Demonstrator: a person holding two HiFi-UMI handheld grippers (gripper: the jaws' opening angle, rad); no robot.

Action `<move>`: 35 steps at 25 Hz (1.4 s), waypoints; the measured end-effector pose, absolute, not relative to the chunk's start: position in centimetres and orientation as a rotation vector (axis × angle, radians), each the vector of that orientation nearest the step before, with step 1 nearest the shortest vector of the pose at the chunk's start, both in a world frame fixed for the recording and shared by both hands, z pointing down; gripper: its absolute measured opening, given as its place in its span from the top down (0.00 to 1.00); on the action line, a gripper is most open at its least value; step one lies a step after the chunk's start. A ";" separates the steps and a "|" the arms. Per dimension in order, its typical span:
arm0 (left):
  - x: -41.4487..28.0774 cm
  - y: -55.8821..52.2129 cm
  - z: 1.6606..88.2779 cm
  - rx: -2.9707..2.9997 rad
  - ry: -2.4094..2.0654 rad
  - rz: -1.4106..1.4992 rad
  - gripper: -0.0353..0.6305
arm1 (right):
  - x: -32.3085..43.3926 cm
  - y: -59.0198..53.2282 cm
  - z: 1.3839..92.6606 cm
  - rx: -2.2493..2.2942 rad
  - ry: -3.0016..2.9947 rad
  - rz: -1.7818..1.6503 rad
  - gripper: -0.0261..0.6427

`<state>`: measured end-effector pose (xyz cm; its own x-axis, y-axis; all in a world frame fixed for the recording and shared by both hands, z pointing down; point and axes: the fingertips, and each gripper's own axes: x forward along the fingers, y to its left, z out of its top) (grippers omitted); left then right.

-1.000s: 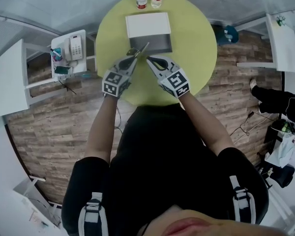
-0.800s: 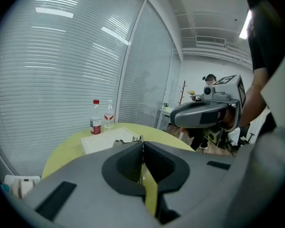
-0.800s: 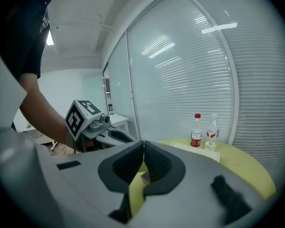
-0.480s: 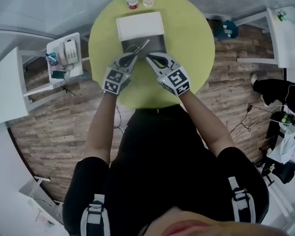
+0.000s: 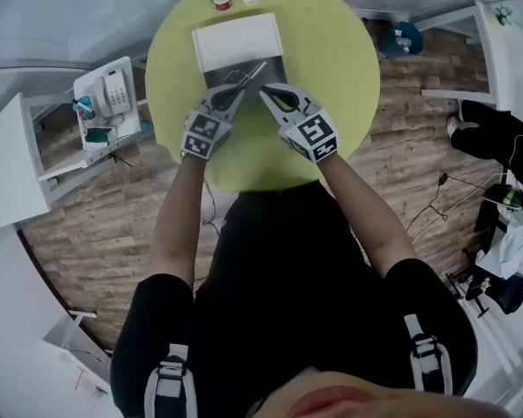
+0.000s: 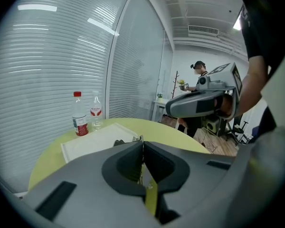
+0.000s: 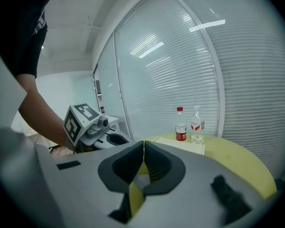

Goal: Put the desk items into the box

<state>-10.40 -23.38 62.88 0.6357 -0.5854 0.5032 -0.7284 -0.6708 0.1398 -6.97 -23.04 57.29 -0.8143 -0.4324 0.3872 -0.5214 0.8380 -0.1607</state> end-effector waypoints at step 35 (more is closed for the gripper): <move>-7.3 -26.7 71.6 2.441 -0.891 0.770 0.92 | -3.3 -26.4 62.1 0.814 -2.608 0.540 0.93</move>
